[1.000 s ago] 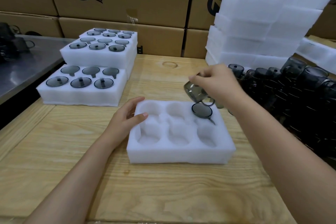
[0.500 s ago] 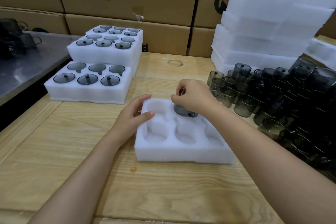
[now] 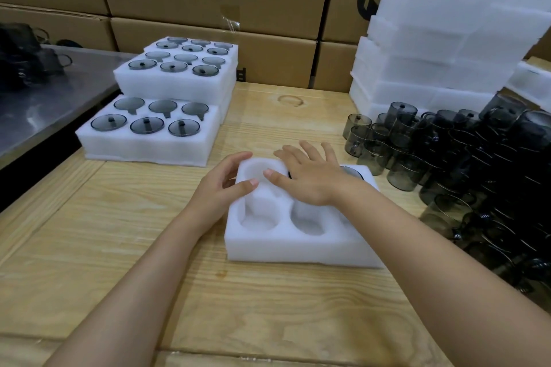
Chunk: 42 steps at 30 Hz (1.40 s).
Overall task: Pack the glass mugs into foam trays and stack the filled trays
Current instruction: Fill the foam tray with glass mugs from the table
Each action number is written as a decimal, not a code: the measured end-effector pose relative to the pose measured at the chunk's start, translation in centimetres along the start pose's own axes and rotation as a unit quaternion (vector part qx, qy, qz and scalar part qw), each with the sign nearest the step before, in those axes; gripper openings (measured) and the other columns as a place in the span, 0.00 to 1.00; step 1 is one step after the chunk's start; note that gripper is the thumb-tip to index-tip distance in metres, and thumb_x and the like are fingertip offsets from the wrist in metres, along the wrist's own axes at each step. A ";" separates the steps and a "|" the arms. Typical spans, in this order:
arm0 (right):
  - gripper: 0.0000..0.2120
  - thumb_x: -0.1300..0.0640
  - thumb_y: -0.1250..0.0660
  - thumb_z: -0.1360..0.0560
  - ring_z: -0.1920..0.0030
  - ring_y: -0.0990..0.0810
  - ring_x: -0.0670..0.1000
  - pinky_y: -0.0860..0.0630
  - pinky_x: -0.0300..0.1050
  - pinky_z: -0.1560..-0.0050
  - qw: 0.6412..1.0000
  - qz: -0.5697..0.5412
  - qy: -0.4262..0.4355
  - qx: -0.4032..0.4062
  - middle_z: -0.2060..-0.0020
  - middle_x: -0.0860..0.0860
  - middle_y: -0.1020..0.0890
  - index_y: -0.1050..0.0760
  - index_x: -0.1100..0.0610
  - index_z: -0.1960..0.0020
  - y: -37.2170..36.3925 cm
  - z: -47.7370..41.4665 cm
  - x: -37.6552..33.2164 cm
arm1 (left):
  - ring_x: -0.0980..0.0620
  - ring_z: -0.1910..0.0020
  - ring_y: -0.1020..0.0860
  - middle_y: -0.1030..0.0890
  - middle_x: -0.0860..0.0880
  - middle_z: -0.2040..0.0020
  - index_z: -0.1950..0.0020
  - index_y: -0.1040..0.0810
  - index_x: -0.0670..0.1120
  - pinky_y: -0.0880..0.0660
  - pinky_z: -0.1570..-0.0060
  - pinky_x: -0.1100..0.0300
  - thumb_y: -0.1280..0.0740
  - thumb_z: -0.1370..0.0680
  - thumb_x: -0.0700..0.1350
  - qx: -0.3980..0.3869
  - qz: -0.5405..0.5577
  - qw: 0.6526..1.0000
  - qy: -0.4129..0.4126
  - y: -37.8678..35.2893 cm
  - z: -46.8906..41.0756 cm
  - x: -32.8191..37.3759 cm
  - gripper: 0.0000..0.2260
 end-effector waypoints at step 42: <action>0.06 0.58 0.35 0.29 0.45 0.33 0.60 0.29 0.50 0.48 0.919 -0.089 -0.342 0.172 0.51 0.55 0.32 0.23 0.61 0.61 4.2 6.8 13.4 | 0.52 0.39 0.23 0.21 0.51 0.39 0.35 0.26 0.54 0.28 0.37 0.50 0.28 0.37 0.57 -0.010 0.024 1.000 0.001 0.0 0.0 -0.4 0.30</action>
Point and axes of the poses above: each hand's wrist, its own z-axis away from the middle knuckle, its own y-axis out of the back of the hand, x = y × z, the point moved 6 cm from there along -z, towards the middle knuckle
